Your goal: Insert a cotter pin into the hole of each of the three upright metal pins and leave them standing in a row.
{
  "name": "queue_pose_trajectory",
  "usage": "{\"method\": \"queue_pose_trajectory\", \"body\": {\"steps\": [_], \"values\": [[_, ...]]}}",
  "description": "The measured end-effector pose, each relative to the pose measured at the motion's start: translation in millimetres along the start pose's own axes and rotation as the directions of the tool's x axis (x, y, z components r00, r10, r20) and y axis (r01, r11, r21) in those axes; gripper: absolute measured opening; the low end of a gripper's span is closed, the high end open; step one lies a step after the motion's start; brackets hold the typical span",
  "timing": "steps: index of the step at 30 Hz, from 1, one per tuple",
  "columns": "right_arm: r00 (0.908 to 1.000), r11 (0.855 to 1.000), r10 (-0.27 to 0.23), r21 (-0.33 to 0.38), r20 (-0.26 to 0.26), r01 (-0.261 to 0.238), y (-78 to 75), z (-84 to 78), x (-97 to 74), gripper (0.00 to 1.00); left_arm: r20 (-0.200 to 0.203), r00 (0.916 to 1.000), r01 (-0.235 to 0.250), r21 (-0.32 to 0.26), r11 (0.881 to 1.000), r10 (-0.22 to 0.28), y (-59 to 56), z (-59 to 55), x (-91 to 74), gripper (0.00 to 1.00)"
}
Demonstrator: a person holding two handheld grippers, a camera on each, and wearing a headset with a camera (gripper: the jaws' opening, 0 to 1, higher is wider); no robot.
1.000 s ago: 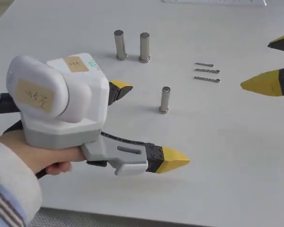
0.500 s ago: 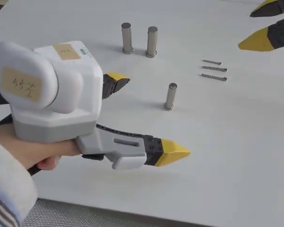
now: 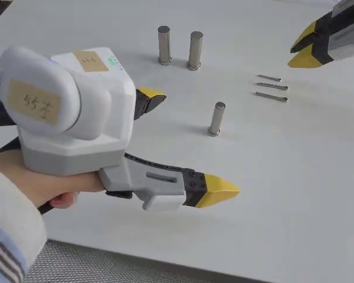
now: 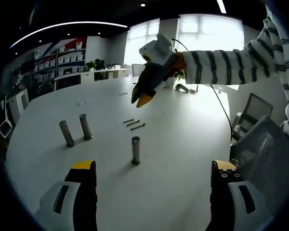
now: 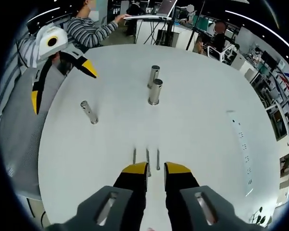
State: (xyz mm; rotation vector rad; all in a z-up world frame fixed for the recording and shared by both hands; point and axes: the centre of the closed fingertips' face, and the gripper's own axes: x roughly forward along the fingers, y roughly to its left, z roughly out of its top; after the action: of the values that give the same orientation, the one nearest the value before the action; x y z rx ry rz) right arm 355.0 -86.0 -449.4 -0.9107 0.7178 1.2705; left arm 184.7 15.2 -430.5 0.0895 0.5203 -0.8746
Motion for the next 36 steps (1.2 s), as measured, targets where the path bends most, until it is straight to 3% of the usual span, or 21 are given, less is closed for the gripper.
{"method": "queue_pose_trajectory", "body": {"steps": [4,8,17,23,36], "values": [[0.9982,0.999,0.017,-0.029,-0.057,-0.019,-0.1,-9.4,17.7,0.05,0.007,1.0,0.004,-0.014,1.0,-0.004,-0.9,1.3,0.1,0.97],[0.9958,0.999,0.042,-0.031,-0.081,-0.045,1.6,-11.8,31.1,0.04,0.006,1.0,0.005,-0.012,1.0,-0.005,-0.7,1.9,0.7,0.97],[0.9887,0.998,0.053,-0.036,-0.14,-0.059,-0.8,-22.5,47.8,0.02,-0.01,0.9999,0.009,-0.015,1.0,-0.009,-0.8,-3.0,2.9,0.96],[0.9879,0.998,0.057,0.003,-0.144,-0.057,-3.7,-23.1,47.0,0.0,-0.015,0.9998,0.011,-0.024,1.0,-0.011,0.0,-6.5,3.8,0.96],[0.9778,0.982,0.152,0.131,-0.144,-0.134,7.8,-21.9,41.7,0.0,-0.009,0.9995,0.031,-0.057,0.998,-0.032,-3.5,-9.7,6.5,0.94]]}}
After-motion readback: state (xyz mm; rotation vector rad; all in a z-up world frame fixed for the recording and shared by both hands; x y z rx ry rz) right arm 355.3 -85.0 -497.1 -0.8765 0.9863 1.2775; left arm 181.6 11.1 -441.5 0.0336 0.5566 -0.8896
